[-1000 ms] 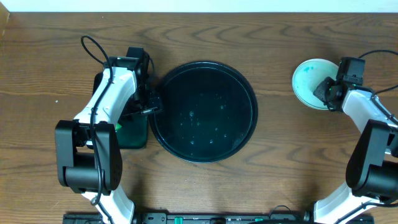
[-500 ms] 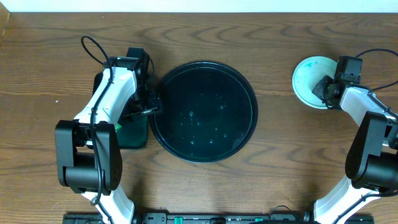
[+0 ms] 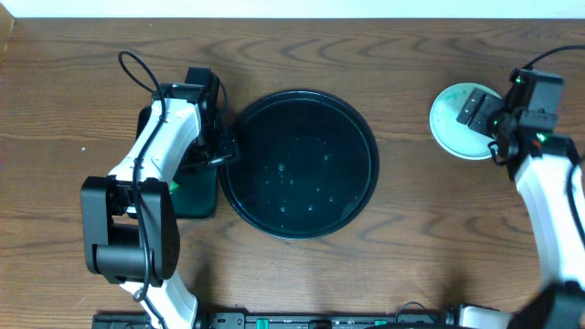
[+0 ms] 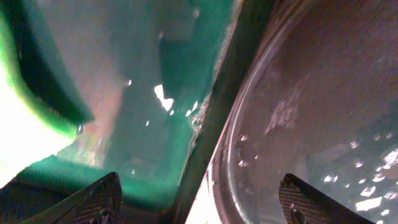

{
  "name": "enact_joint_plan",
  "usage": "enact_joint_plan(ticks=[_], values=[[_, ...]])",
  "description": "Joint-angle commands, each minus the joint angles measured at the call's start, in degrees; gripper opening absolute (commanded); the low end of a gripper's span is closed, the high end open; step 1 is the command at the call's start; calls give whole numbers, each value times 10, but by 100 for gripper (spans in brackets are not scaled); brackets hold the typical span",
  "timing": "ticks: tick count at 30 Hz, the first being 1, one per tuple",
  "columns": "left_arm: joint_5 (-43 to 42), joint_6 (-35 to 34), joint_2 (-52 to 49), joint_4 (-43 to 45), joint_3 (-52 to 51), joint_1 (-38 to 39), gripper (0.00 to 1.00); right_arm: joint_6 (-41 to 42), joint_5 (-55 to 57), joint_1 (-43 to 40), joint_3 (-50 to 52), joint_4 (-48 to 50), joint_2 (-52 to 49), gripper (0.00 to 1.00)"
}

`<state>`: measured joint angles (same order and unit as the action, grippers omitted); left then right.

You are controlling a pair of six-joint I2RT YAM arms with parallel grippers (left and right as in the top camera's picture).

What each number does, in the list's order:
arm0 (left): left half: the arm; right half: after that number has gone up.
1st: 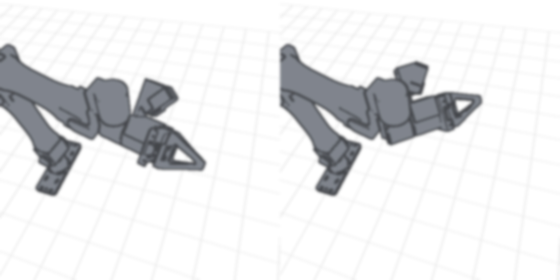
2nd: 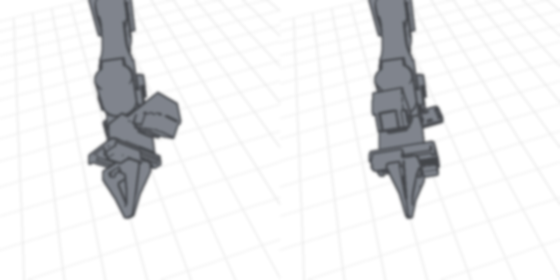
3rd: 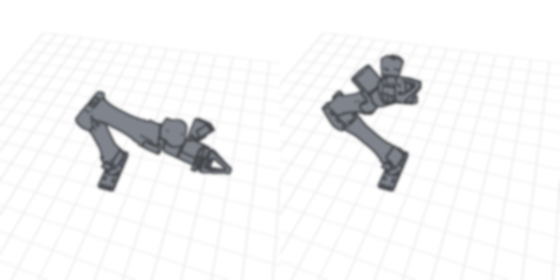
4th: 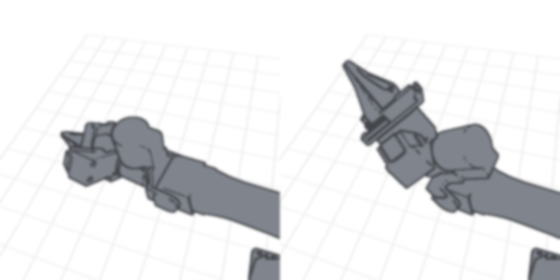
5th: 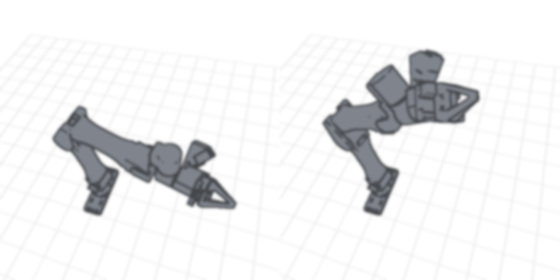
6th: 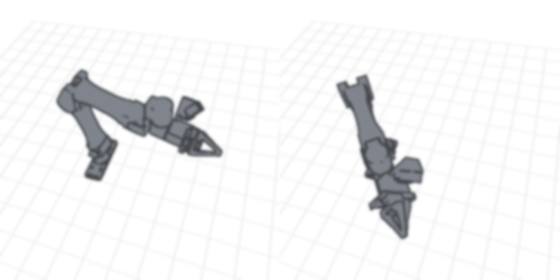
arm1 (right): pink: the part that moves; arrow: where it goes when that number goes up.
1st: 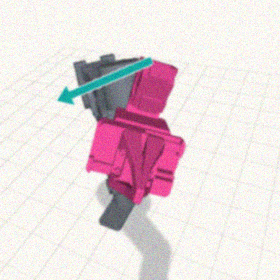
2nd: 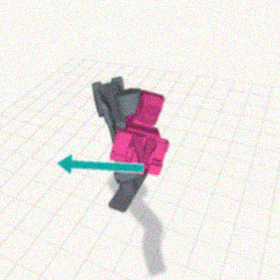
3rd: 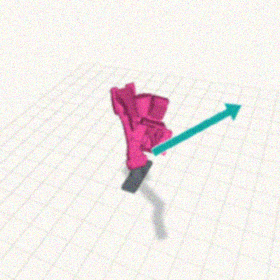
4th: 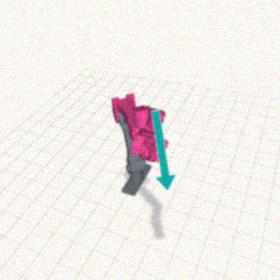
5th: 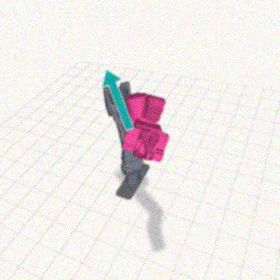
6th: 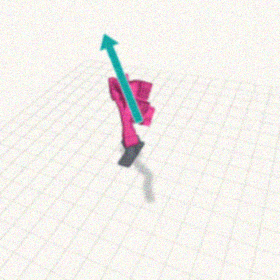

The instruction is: Clean dirty plates on tray and stack at the side

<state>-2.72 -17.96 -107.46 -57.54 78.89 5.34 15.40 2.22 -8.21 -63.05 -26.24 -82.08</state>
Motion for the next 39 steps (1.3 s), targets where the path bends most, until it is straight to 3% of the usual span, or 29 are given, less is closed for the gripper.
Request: enact_joint_plan(ticks=[1,9,16,24,32,39], values=[[1,4,45,17,12,0,81,-29,0,18,-3,-26,59,99],[1,51,234,37,12,3,81,-35,-2,60,-3,-75,143,99],[2,101,462,10,12,26,81,-35,-2,72,-3,-95,150,99],[2,102,717,-17,12,31,81,-35,-2,72,-3,-121,150,99],[47,102,869,-96,12,31,81,-35,-2,71,-3,-132,150,99],[74,103,938,-139,12,31,81,-35,-2,71,-3,-135,150,99]])
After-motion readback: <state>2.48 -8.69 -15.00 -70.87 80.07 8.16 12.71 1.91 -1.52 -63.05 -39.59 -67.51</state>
